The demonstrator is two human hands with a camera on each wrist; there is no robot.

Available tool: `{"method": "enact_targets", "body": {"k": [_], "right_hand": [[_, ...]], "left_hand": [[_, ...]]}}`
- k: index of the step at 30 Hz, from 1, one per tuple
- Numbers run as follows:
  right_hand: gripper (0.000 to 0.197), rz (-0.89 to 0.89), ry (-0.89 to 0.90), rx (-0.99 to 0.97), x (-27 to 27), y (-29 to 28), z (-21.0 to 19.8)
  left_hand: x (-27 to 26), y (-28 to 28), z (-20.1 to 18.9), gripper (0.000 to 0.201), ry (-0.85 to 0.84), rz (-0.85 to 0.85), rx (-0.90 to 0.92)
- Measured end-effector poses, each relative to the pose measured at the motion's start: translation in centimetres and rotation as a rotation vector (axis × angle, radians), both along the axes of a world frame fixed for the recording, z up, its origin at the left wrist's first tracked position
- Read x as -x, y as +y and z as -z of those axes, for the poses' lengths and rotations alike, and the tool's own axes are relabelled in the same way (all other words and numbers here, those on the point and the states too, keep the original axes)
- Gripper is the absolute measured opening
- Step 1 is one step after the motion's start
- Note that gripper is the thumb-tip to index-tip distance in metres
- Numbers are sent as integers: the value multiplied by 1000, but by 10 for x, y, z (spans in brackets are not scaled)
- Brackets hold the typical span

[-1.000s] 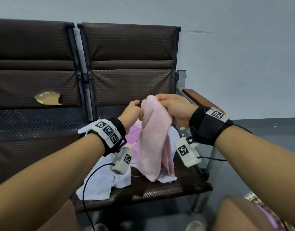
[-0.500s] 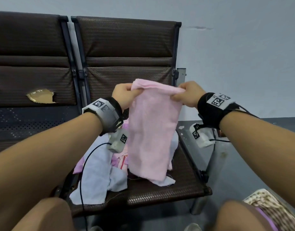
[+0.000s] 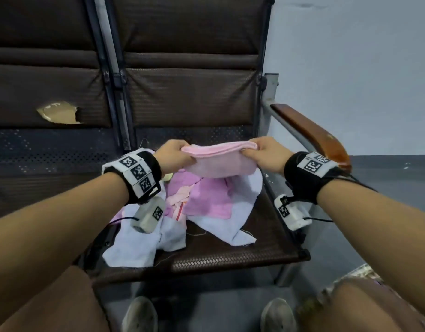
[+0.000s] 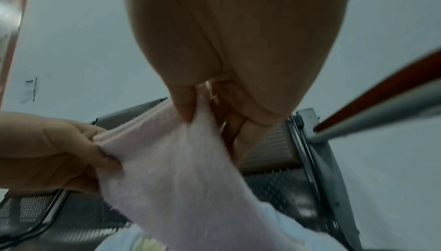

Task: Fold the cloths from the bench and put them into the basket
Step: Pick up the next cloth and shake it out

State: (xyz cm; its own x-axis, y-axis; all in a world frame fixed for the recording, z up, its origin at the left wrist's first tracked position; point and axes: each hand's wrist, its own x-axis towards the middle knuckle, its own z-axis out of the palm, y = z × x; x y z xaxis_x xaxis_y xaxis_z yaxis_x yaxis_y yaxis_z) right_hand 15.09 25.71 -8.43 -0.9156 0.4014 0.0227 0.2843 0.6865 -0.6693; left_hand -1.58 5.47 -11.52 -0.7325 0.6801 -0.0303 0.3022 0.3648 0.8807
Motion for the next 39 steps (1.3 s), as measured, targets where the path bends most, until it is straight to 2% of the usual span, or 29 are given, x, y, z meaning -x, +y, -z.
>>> {"method": "enact_targets", "body": {"k": [2, 4, 6, 8, 11, 14, 16, 17, 19, 21, 24, 26, 27, 28, 29, 30, 32, 34, 36, 39], "right_hand": [[24, -50, -228, 48, -10, -9, 28], [24, -82, -405, 230, -23, -16, 51], [21, -82, -528, 441, -36, -19, 67], [11, -52, -600, 564, -42, -19, 75], [9, 45, -596, 610, -40, -18, 83], [4, 178, -515, 632, -32, -13, 93], [15, 251, -434, 676, -27, -4, 102], [15, 281, -388, 674, -23, 0, 106], [10, 352, -292, 636, -15, 8, 115], [12, 391, -226, 476, -6, 16, 127], [21, 373, -189, 236, 9, 23, 141], [18, 370, -188, 179, 17, 24, 146], [20, 365, -208, 153, 20, 24, 147], [30, 356, -236, 99, 21, 23, 147], [37, 329, -241, 28, 21, 22, 146], [36, 275, -216, -44, 18, 18, 143], [21, 94, -144, -122, 9, 8, 136], [14, -110, -174, -98, -5, -2, 132], [29, -271, -293, -137, -19, -12, 134], [68, -357, -403, -273, -33, -15, 142]], "left_hand": [[-14, -12, 29, 3, -32, 94, 141], [-29, -24, 48, 6, -80, 200, 255], [-40, -34, 60, 16, -262, 295, 368], [-46, -39, 65, 24, -428, 361, 473], [-44, -36, 66, 17, -458, 349, 510], [-34, -23, 73, 17, -463, 234, 385], [-26, -11, 84, 19, -465, 114, 272], [-22, -5, 90, 21, -458, 52, 224], [-16, 6, 102, 21, -425, -40, 166], [-9, 16, 112, 6, -341, -104, 148], [1, 27, 118, 16, -204, -188, 144], [4, 32, 119, 1, -159, -210, 192], [6, 34, 121, 15, -127, -219, 238], [8, 34, 125, 27, -75, -215, 295], [6, 34, 125, 30, -28, -221, 310], [3, 34, 126, 25, 6, -205, 292], [-9, 29, 125, 10, -8, -71, 208], [-25, 20, 127, 12, -50, 137, 184], [-38, 9, 134, 35, 40, 333, 260], [-46, -4, 144, 75, 299, 486, 423]]}}
